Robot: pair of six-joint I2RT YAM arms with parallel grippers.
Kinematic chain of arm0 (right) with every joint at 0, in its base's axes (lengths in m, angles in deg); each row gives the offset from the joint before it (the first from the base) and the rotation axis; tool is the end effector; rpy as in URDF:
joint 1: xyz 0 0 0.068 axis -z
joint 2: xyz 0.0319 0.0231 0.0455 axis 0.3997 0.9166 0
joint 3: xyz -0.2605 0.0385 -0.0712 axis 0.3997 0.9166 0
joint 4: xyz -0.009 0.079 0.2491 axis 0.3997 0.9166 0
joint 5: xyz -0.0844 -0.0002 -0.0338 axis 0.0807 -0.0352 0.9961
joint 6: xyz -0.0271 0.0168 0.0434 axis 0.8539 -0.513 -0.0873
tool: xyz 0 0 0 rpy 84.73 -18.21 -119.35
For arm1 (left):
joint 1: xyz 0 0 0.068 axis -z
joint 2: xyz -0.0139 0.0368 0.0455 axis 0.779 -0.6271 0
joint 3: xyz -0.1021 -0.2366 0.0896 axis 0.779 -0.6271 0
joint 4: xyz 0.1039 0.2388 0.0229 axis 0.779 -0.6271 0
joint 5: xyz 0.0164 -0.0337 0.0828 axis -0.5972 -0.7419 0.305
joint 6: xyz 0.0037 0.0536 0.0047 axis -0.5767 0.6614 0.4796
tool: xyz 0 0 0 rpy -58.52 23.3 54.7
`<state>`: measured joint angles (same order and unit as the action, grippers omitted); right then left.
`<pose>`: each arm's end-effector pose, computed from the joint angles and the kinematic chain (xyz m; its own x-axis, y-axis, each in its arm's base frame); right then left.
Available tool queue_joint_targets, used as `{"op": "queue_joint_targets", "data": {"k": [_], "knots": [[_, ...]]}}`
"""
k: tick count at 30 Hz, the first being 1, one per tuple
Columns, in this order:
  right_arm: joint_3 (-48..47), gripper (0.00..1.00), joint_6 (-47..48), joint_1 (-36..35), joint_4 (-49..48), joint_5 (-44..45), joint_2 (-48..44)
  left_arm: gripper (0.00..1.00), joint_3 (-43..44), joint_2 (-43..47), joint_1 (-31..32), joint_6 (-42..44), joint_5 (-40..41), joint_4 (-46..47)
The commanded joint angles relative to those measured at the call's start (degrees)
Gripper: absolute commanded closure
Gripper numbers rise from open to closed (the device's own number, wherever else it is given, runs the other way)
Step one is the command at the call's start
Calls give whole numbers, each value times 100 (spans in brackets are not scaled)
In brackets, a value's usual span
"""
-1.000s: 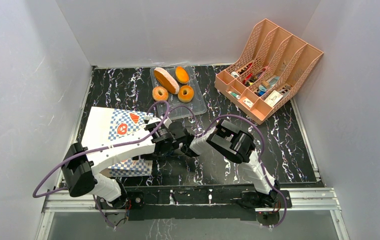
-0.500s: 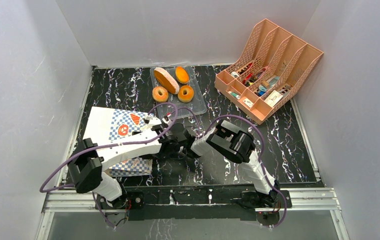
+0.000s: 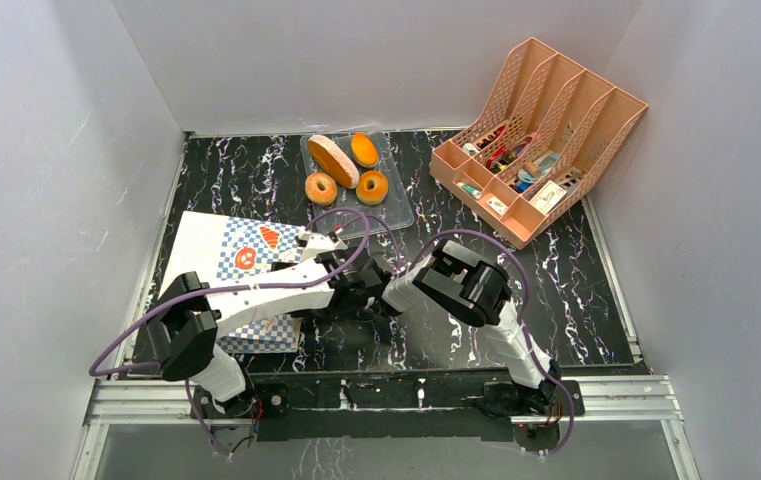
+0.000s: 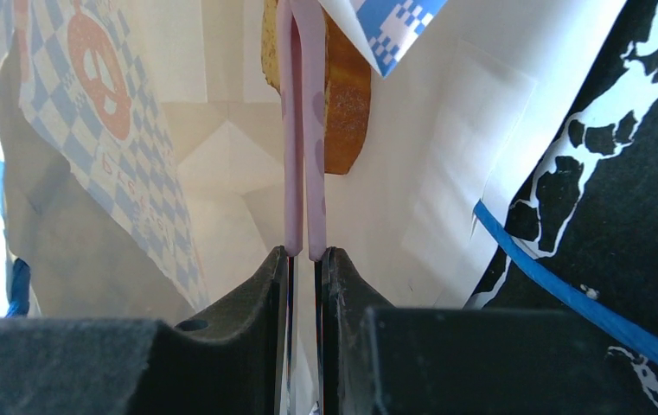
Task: Take the fake bread out of the paper bag
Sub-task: Take out the fake bread from the paper bag.
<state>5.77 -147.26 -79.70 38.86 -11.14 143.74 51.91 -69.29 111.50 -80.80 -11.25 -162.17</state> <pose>0.2404 0.3786 0.1018 -0.9602 0.2118 -0.1823 -0.1253 0.2568 0.9583 0.1386 -0.1896 0.2312 -0.7880 0.0946 -0.6084 -0.2699 0.8351 0.4794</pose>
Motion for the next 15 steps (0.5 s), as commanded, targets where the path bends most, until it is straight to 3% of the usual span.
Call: {"op": "queue_joint_targets", "data": {"k": [1,15], "knots": [[-102,91,60,7,-285,-33,-127,27,399,22,226,-112,189,-136],[88,92,19,17,-494,-88,-238,20,-384,-298,224,-940,703,-132]]}}
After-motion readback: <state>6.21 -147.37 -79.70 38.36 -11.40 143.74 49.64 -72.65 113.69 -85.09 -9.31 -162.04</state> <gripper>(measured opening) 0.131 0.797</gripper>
